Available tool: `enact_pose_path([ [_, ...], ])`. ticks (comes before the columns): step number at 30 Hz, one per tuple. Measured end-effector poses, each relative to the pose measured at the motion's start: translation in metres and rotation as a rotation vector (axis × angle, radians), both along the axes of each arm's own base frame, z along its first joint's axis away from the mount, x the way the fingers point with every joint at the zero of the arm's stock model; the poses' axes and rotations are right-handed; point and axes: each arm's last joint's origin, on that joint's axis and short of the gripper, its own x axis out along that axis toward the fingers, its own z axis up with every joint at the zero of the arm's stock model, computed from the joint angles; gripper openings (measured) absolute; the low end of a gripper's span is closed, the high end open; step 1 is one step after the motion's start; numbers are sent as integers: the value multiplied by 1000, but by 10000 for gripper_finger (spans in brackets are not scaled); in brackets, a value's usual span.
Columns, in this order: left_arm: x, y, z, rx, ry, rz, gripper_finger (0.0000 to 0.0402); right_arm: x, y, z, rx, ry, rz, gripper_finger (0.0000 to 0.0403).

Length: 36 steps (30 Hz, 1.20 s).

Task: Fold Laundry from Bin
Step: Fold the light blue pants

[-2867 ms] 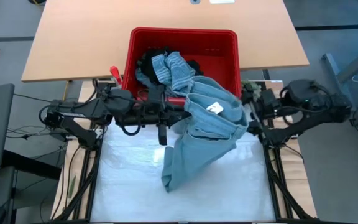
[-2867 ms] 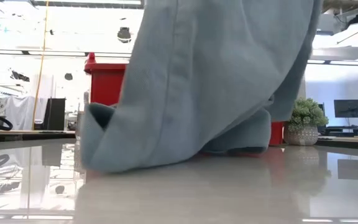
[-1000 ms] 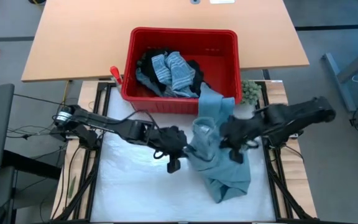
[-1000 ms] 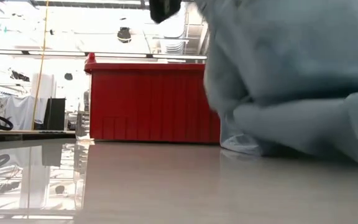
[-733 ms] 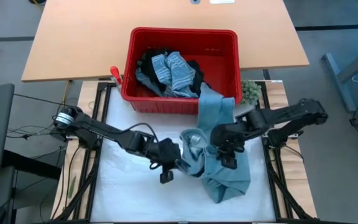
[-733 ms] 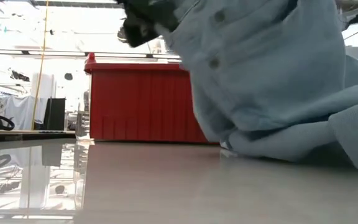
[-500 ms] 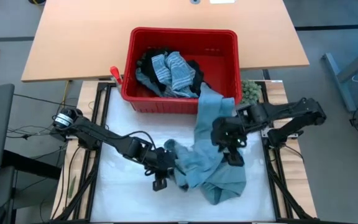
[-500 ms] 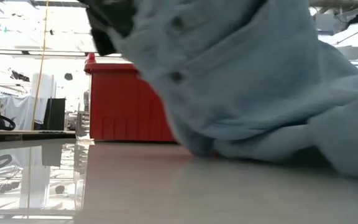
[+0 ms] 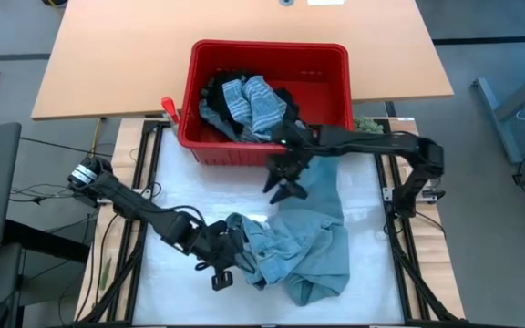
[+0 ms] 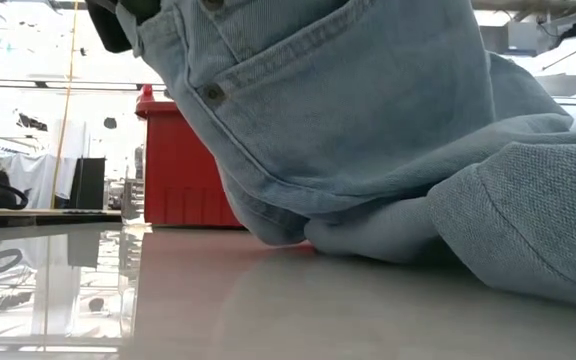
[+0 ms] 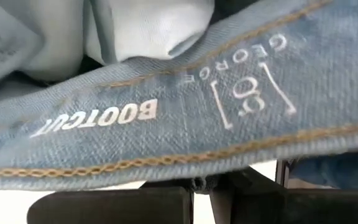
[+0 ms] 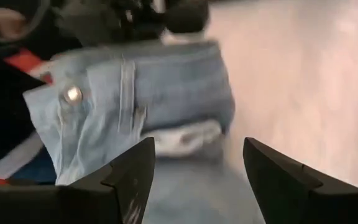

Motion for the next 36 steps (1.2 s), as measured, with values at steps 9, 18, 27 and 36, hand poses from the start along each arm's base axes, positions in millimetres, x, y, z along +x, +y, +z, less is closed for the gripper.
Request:
enact_pose_path([
  [9, -7, -7, -1, 117, -22, -28, 5, 45, -8, -53, 149, -143, 211, 270],
  [18, -6, 2, -2, 419, -69, -176, 5, 78, 12, -73, 131, -306, 267, 270],
  [27, 2, 27, 0, 699, -65, -107, 10, 82, 36, -70, 54, -384, 300, 270],
  [36, 12, 30, 34, 917, -149, -114, 12, 81, 42, -62, 44, -379, 276, 270],
])
